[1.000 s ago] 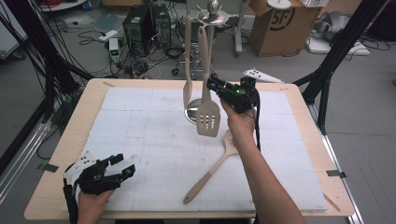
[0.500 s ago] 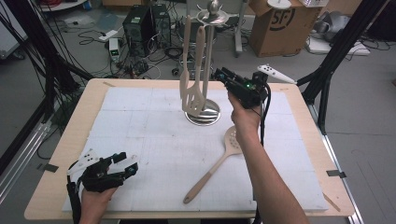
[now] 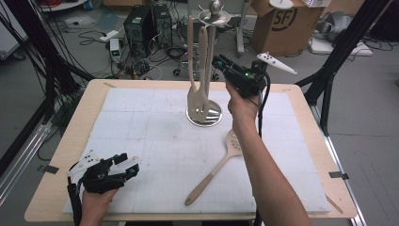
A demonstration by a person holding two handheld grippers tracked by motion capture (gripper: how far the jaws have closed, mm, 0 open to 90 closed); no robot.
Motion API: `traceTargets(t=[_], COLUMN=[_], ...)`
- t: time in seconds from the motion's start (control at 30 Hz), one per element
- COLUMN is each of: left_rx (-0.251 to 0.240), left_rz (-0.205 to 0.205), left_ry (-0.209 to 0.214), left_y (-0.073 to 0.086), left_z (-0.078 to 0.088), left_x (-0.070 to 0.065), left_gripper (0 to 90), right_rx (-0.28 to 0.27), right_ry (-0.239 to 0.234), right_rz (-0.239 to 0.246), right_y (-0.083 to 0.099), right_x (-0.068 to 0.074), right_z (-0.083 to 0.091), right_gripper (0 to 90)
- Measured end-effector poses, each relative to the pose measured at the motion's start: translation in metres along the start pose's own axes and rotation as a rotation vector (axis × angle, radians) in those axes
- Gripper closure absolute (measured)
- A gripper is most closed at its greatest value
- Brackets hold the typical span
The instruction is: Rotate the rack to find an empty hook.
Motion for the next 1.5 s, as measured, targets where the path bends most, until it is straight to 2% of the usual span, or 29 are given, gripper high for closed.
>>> traceTargets(t=[0.1,0.17,0.23,0.33,0.5,0.77,1.23,1.5], left_rx=[0.002,0.003,0.001,-0.005,-0.011,-0.014,-0.017,-0.017], left_rz=[-0.002,-0.005,-0.001,0.006,0.014,0.016,0.02,0.023], left_ry=[0.007,0.009,0.009,0.004,0.001,-0.005,-0.015,-0.016], left_y=[0.0,0.0,0.0,0.0,0.001,0.001,0.003,0.003], left_z=[-0.001,-0.001,-0.001,0.001,0.002,0.005,0.01,0.01], left_x=[0.0,-0.001,-0.001,0.001,0.003,0.004,0.005,0.005], left_gripper=[24.3,24.3,24.4,24.4,24.3,24.4,24.3,24.4], right_rx=[-0.016,-0.015,-0.007,-0.023,-0.042,-0.028,-0.011,-0.003], right_ry=[-0.011,-0.001,-0.001,0.005,0.044,0.075,0.055,0.042], right_rz=[-0.006,-0.01,-0.015,0.001,0.0,0.012,0.034,0.02], right_y=[-0.003,-0.004,-0.006,-0.01,-0.016,-0.02,-0.04,-0.038], right_x=[0.0,0.0,-0.001,0.002,0.0,0.0,0.006,0.009], right_z=[-0.006,-0.011,-0.017,-0.025,-0.038,-0.053,-0.063,-0.067], right_gripper=[83.4,89.4,89.5,89.5,89.6,89.6,89.7,89.7])
Point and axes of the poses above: each handheld gripper's, and its own axes: z roughly backward along the jaws, y roughly out of its underside, x roughly to its left, the point moved 1 cm from there along -z, roughly forward along the jaws, and after that the axes turned 11 degrees about -z, right-handed, at the moved point
